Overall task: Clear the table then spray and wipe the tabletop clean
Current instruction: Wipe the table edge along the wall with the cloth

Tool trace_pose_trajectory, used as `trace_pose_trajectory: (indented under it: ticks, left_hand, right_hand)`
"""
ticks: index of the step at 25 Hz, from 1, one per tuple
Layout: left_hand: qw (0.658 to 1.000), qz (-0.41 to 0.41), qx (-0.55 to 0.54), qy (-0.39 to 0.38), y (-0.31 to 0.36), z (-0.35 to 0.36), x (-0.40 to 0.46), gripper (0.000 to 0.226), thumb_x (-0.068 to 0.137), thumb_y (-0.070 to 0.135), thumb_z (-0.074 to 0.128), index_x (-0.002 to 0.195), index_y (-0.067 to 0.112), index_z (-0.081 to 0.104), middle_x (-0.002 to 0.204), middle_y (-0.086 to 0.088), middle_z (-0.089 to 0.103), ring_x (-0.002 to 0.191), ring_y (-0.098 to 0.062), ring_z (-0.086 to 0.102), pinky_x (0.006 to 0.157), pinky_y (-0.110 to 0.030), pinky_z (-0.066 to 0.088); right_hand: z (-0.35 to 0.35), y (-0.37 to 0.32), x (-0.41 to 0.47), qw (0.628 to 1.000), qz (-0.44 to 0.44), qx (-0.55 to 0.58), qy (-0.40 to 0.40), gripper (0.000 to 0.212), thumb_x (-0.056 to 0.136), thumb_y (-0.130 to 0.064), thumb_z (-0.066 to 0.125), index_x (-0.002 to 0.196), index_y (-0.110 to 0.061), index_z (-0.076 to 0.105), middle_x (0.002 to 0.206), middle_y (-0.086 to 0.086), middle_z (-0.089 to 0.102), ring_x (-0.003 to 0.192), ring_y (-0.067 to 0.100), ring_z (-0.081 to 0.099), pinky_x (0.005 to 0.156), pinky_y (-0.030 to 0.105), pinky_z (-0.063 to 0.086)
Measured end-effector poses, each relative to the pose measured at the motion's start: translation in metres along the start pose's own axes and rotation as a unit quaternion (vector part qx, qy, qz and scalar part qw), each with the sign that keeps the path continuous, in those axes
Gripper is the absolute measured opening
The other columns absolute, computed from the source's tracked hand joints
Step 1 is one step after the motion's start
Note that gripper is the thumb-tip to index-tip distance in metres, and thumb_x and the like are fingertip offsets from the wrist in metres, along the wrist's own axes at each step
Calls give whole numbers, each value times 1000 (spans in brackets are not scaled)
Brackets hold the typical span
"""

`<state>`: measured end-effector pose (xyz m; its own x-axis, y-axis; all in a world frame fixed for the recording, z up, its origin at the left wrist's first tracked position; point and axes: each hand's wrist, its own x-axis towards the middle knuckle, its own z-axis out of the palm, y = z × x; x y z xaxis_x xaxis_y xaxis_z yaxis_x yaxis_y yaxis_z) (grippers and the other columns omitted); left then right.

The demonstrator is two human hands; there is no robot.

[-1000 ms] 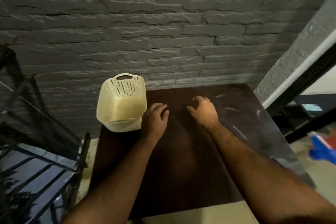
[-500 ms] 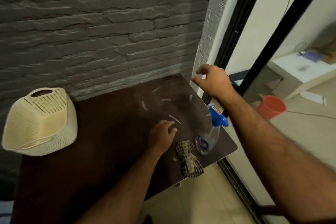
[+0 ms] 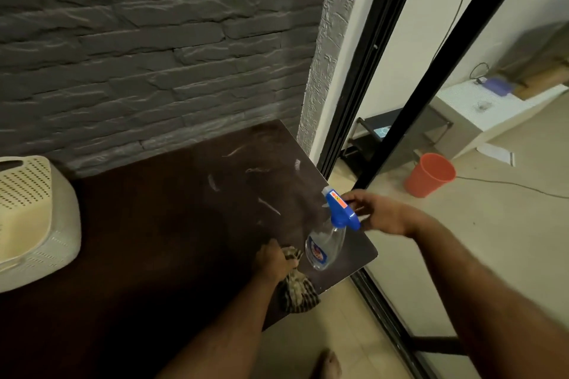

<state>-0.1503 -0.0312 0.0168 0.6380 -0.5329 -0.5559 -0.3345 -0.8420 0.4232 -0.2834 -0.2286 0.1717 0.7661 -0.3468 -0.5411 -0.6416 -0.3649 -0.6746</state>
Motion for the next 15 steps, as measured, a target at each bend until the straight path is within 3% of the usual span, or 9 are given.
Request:
trace_pose_trajectory:
  ticks: [3,5,7,8,11,15]
  left_hand:
    - [997,-79,-24,-12,12,20,2,95,73,52,75,144,10,28,143,-13,42,131,-27,43,103,-34,38]
    - [991,-126,-33,8,26,37,-3,96,69,51,78,142,13,29,141,-13,42,128,-27,46,100,-34,41]
    - [984,-170,-22,40,37,45,-7,85,70,46,79,136,18,33,137,-12,40,123,-28,50,94,-36,48]
    - [981,-187,-20,48,39,47,-8,78,74,42,77,135,20,34,136,-13,39,120,-29,50,92,-36,50]
    - [969,-227,-45,86,41,55,-9,63,87,30,64,138,23,28,138,-15,34,118,-32,49,90,-36,48]
    - [957,-248,-92,122,34,51,-8,55,95,36,48,141,11,30,138,-22,42,123,-33,49,102,-35,42]
  right_hand:
    - [11,15,11,993,-44,-13,-113,89,65,-4,83,138,-27,38,125,-2,60,113,10,59,88,16,49]
    - [15,23,18,987,-70,-31,-141,99,59,-19,88,141,-33,33,126,-10,58,115,8,57,93,18,48]
    - [20,27,26,986,-89,-55,-129,104,60,-29,86,143,-42,25,122,-22,53,109,1,55,87,15,46]
    - [22,26,32,986,-101,-58,-117,104,64,-29,85,145,-43,22,122,-23,51,106,-2,52,87,14,43]
    - [24,22,47,986,-129,-24,-107,92,74,-20,78,148,-33,24,136,-4,48,117,8,47,97,27,41]
    - [29,20,58,979,-159,50,-120,76,74,-29,78,131,-54,33,117,-25,50,110,-1,53,74,12,45]
